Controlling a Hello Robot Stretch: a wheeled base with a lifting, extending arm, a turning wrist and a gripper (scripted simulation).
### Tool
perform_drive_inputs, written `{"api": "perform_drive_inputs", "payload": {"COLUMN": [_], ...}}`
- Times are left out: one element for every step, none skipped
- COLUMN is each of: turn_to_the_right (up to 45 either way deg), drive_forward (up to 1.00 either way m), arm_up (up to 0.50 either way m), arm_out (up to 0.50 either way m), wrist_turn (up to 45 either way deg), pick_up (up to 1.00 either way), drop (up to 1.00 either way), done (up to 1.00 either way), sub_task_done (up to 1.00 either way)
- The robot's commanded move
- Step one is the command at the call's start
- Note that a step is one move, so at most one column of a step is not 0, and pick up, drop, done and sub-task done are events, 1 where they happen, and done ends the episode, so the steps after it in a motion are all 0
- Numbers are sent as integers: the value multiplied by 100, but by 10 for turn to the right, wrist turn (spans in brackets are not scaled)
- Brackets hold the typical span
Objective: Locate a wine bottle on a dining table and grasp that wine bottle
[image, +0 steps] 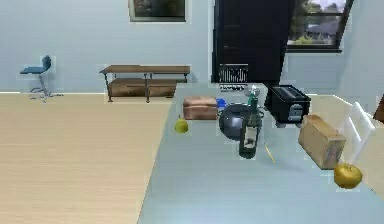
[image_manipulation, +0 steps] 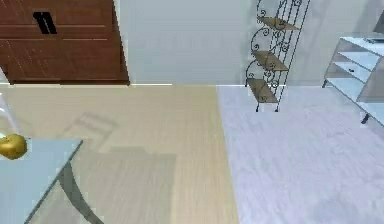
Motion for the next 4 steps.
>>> {"api": "perform_drive_inputs", "payload": {"turn_to_the_right": [-450, -240, 450, 450], "drive_forward": [0, 0, 0, 0], "arm_up": [0, 0, 0, 0], "arm_out": [0, 0, 0, 0], "wrist_turn": [0, 0, 0, 0], "pick_up": [0, 0, 0, 0], "drop": [0, 0, 0, 0], "done": [0, 0, 0, 0], "sub_task_done": [0, 0, 0, 0]}}
